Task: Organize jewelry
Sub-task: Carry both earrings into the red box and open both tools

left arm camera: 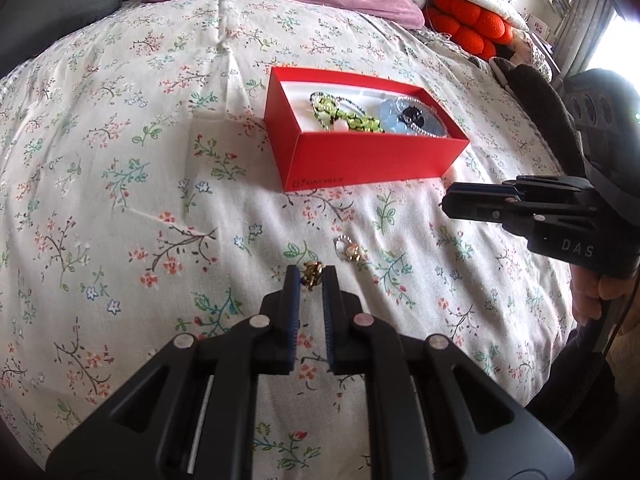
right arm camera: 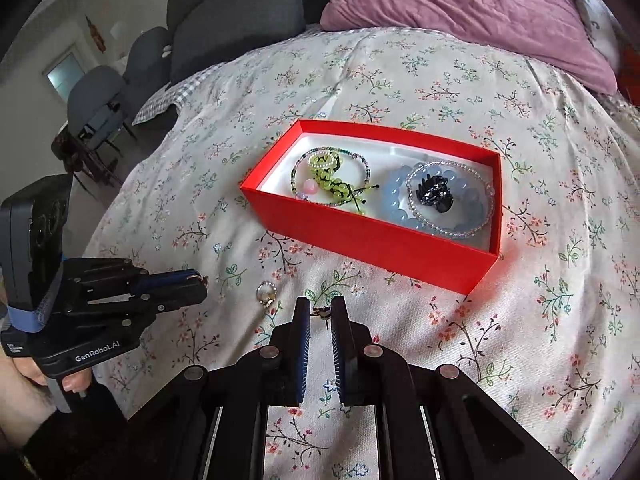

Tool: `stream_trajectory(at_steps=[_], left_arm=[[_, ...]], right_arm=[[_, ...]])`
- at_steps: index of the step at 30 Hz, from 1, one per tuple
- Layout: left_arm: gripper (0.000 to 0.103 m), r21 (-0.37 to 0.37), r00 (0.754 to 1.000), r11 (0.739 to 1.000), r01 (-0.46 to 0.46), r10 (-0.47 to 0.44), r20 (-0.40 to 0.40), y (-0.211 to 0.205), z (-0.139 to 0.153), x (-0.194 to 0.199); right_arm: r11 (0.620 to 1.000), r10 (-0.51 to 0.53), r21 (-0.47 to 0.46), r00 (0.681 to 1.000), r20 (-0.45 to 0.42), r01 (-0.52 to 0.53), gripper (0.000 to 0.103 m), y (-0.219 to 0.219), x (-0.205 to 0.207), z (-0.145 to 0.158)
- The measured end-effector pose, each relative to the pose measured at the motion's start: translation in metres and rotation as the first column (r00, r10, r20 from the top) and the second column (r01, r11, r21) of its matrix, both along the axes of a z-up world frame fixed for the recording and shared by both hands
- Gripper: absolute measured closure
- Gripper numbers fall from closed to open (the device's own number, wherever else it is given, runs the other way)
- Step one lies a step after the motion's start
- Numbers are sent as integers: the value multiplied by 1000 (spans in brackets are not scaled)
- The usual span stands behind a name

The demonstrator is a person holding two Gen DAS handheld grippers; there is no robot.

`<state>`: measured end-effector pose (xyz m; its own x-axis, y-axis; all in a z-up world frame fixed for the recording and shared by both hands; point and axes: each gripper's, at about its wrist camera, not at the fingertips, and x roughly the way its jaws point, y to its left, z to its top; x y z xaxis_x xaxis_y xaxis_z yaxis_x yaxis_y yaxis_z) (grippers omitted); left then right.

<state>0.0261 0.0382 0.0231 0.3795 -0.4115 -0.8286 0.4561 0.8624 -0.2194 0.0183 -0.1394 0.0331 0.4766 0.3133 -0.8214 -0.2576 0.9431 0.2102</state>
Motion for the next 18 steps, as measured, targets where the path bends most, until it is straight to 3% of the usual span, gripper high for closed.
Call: stream_trajectory(at_steps=[18], left_arm=[[91, -47, 996, 996, -82, 83, 22, -32, 42, 33]], right_arm=[[992, -120, 45, 991, 54, 118, 93, -26, 13, 52]])
